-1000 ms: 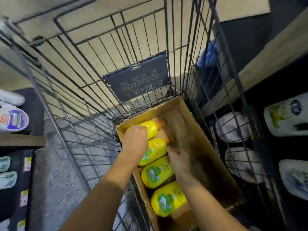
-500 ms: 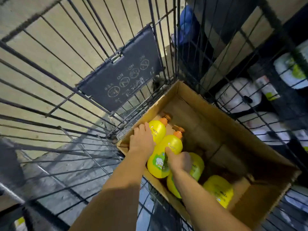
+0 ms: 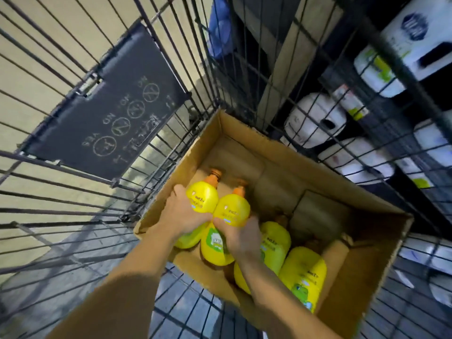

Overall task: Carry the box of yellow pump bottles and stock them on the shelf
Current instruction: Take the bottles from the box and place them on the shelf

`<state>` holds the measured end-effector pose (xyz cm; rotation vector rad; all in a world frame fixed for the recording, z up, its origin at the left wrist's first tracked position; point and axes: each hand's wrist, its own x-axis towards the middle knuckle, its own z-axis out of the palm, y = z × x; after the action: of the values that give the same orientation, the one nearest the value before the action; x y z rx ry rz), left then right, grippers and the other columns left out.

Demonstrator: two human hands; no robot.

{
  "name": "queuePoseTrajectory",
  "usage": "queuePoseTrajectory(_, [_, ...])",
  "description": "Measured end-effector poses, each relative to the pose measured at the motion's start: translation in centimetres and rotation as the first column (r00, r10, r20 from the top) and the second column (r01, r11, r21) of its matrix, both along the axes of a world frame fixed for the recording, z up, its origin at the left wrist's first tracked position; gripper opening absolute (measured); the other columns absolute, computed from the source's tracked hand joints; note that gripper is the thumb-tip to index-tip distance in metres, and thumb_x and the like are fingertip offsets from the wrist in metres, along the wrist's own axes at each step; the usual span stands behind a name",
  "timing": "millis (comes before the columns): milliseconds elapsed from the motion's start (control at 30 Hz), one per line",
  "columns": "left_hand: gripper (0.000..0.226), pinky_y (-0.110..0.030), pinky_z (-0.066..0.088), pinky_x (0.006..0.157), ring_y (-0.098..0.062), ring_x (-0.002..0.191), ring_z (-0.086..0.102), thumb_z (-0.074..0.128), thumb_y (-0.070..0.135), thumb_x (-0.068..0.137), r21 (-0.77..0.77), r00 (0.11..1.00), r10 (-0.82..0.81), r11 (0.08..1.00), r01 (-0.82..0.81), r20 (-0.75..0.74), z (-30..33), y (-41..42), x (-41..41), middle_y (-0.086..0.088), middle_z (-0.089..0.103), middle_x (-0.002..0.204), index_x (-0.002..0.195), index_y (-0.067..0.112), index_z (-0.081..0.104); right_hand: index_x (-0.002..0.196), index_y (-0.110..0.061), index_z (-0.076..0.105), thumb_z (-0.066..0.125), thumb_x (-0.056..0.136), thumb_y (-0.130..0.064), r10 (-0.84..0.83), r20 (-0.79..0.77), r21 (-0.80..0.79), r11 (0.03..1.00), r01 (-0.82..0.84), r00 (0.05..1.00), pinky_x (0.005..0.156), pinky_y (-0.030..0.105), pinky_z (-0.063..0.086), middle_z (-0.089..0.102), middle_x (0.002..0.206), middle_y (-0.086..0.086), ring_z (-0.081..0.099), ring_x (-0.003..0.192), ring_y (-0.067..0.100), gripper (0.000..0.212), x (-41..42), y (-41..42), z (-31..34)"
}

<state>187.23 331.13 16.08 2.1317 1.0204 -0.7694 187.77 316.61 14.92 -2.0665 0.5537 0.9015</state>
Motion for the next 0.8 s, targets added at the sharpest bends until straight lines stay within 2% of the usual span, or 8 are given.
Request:
queuePoseTrajectory(133, [0.118,-0.042,0.041,0.102,-0.031,0.123,0.047,0.072,0.082,0.046,-0.042,0.999,0.018,0.999,-0.02,-0.039,-0.8,-0.4,-0.1,-0.013,0.049,0.131,0.134,0.011,0.042,0.125,-0.018,0.048,0.089,0.063,-0.032,-0.033,-0.172,0.117,0.992,0.053,0.985,0.096,0.04,0.048,0.062,0.119,0.004,0.061,0.111,0.026,0.075,1.2,-2.4,0.0])
queuePoseTrajectory(200, [0.109,-0.042,0.049,0.092,-0.027,0.108,0.059,0.072,0.085,0.04,-0.132,0.993,0.106,0.985,-0.113,-0.059,-1.1,-0.1,0.0,-0.006,0.062,0.117,0.118,0.012,0.053,0.12,-0.026,0.044,0.087,0.068,-0.028,-0.027,-0.196,0.177,0.982,0.063,0.98,0.093,0.033,0.046,0.059,0.115,-0.001,0.059,0.105,0.021,0.068,1.6,-3.4,0.3])
queuePoseTrajectory(300, [0.109,-0.039,0.052,0.081,-0.023,0.098,0.061,0.079,0.079,0.038,-0.196,0.982,0.174,0.963,-0.186,-0.076,-0.5,-0.5,-0.1,-0.004,0.063,0.11,0.115,0.01,0.045,0.126,-0.029,0.042,0.085,0.069,-0.03,0.003,-0.149,0.206,0.978,0.028,0.989,0.091,0.027,0.043,0.06,0.115,-0.007,0.059,0.107,0.015,0.071,1.1,-4.5,1.3])
queuePoseTrajectory(433, [0.07,-0.037,0.045,0.071,-0.02,0.088,0.058,0.077,0.074,0.05,-0.146,0.975,0.2,0.972,-0.185,0.094,4.2,-3.3,0.1,0.004,0.063,0.092,0.095,0.028,0.052,0.121,-0.031,0.044,0.088,0.064,-0.025,-0.035,-0.068,0.326,0.944,0.055,0.997,0.093,0.025,0.049,0.067,0.114,-0.012,0.065,0.105,0.005,0.072,0.4,-6.4,4.1])
queuePoseTrajectory(533, [0.06,-0.036,0.045,0.07,-0.018,0.086,0.06,0.066,0.082,0.051,-0.132,0.946,0.201,0.976,-0.172,0.254,10.1,-5.7,0.8,0.009,0.065,0.086,0.089,0.037,0.055,0.116,-0.026,0.045,0.089,0.065,-0.009,-0.078,0.013,0.397,0.915,0.067,0.997,0.076,0.009,0.049,0.067,0.106,-0.01,0.064,0.086,-0.013,0.069,0.9,-8.5,8.6])
queuePoseTrajectory(667, [0.074,-0.04,0.05,0.073,-0.019,0.083,0.062,0.053,0.094,0.045,-0.077,0.901,0.18,0.984,-0.163,0.394,19.5,-8.9,2.6,0.007,0.068,0.085,0.092,0.036,0.054,0.13,-0.031,0.042,0.088,0.061,-0.031,-0.06,0.148,0.422,0.906,-0.008,0.987,0.072,0.013,0.052,0.071,0.098,-0.012,0.068,0.084,-0.005,0.083,3.1,-11.8,17.4])
queuePoseTrajectory(733, [0.079,-0.045,0.052,0.077,-0.025,0.087,0.064,0.051,0.096,0.045,-0.042,0.877,0.156,0.987,-0.154,0.455,24.4,-10.7,3.8,0.003,0.069,0.087,0.094,0.034,0.055,0.129,-0.036,0.04,0.081,0.058,-0.047,-0.032,0.222,0.421,0.905,-0.066,0.974,0.072,0.01,0.049,0.068,0.104,-0.015,0.064,0.088,-0.002,0.082,4.7,-13.6,22.5])
queuePoseTrajectory(800, [0.091,-0.046,0.052,0.081,-0.031,0.093,0.064,0.047,0.099,0.041,0.009,0.855,0.12,0.99,-0.144,0.504,29.3,-12.4,5.1,-0.003,0.07,0.094,0.103,0.033,0.055,0.126,-0.041,0.038,0.08,0.057,-0.054,-0.049,0.307,0.435,0.895,-0.094,0.95,0.079,0.018,0.052,0.066,0.108,-0.014,0.065,0.095,0.002,0.082,6.2,-15.3,27.1])
